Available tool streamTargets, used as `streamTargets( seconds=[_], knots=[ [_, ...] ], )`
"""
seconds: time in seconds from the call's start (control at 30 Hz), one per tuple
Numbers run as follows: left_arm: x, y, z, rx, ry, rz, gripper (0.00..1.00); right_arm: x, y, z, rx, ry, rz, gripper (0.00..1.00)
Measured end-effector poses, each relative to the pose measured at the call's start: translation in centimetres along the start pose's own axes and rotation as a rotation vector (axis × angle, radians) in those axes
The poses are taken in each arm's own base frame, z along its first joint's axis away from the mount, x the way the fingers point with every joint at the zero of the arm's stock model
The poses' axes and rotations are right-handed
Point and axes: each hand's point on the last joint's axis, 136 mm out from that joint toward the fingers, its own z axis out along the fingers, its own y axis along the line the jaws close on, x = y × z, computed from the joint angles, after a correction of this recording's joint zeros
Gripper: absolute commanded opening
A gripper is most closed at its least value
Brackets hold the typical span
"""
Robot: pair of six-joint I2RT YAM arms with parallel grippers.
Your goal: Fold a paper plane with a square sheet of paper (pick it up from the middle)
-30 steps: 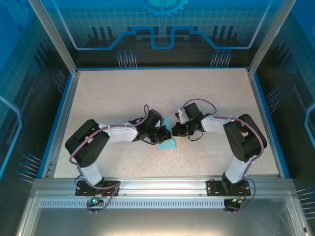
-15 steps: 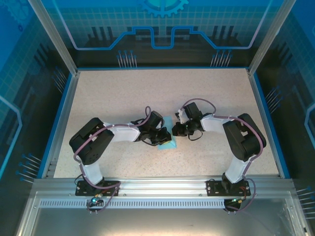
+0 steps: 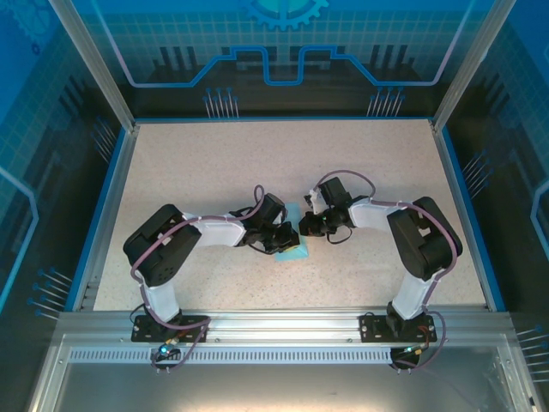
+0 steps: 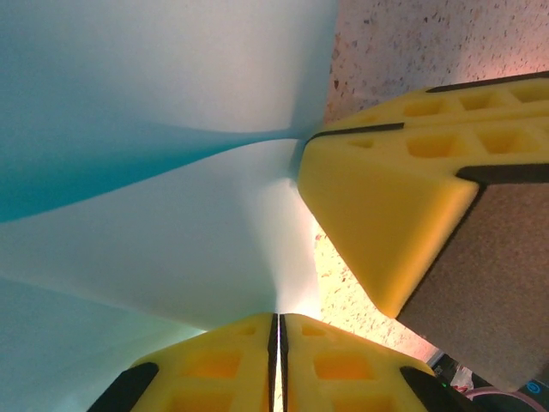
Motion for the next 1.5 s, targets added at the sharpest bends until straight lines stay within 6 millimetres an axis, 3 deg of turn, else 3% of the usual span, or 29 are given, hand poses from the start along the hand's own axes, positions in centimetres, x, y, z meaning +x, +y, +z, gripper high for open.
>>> streamTargets(
  seconds=[1.1, 1.5],
  knots=[
    [-0.23, 0.5, 0.29, -0.04, -0.003, -0.013, 0.09, 0.13, -0.26, 0.12, 0.026, 0.011, 0.005, 0.09],
    [-0.19, 0.87, 0.55, -0.063, 0.008, -0.025, 0.08, 0.2, -0.4, 0.11, 0.038, 0.014, 0.009, 0.18]
  ],
)
